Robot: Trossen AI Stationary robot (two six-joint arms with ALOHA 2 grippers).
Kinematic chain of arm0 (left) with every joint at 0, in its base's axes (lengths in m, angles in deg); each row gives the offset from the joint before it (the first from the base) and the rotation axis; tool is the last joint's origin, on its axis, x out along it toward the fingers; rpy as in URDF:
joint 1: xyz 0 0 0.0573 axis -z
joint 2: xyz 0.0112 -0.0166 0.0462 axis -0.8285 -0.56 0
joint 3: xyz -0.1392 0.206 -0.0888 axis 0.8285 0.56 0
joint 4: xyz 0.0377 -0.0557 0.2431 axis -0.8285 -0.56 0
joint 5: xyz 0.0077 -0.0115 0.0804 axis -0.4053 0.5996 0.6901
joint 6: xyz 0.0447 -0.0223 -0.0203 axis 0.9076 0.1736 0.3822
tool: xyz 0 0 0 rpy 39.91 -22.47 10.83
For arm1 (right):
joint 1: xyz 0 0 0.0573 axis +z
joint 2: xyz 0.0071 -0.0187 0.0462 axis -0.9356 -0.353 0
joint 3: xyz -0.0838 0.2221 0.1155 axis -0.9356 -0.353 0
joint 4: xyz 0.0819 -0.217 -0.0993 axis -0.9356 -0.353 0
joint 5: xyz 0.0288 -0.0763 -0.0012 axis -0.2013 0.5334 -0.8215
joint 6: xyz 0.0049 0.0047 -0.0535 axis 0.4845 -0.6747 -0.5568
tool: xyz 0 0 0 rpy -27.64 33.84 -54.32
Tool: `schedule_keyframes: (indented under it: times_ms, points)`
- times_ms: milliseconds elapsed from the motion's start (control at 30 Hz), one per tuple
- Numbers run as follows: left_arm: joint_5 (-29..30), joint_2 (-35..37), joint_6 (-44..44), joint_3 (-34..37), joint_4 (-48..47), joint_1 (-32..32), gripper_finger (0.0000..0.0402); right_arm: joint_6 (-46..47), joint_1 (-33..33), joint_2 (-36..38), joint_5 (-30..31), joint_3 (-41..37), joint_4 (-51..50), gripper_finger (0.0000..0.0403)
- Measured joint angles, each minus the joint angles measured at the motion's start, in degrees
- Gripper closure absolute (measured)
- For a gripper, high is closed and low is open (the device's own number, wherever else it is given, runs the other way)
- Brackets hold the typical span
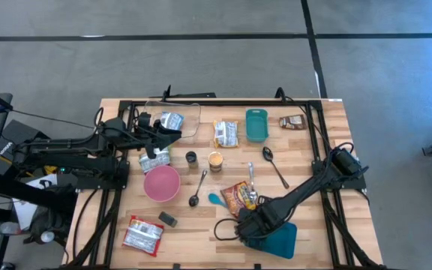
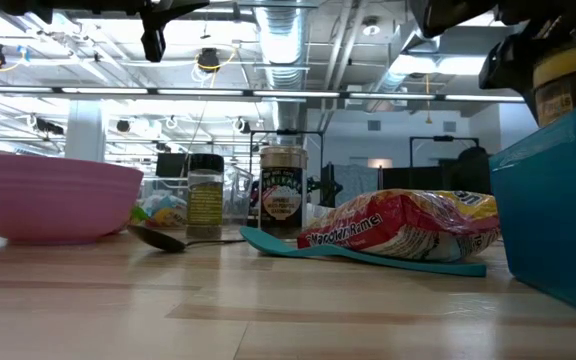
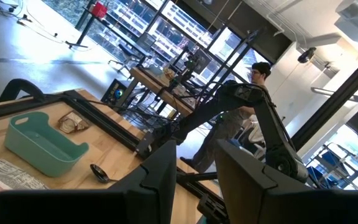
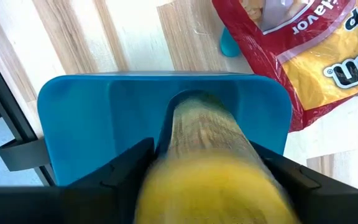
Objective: Pick & Place Food Item
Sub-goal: Put the yellow seasoning bottle into the blue bin
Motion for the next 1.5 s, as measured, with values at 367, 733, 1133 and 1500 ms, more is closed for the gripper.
schedule_keyframes:
  times_ms: [367,733,1133,1500]
  points:
    - [0.0,0.0,0.0,0.0,0.0,0.0,0.0296,-3.74,-0.8,0.04,-0.49,0.0,-0.11,0.0147]
    - [-0.02,0.02,0.0,0.0,0.1,0.02,0.0296,-4.31,-1.11,4.33,-1.31,0.02,-2.19,0.0147]
    - [-0.01,0.02,0.0,0.0,0.42,0.0,0.0296,-3.89,-1.29,13.16,1.67,0.02,-3.06,0.0147]
    - [-0.01,0.02,0.0,0.0,0.44,0.01,0.0296,-4.41,-1.53,14.69,-0.01,-0.16,-2.45,0.0147]
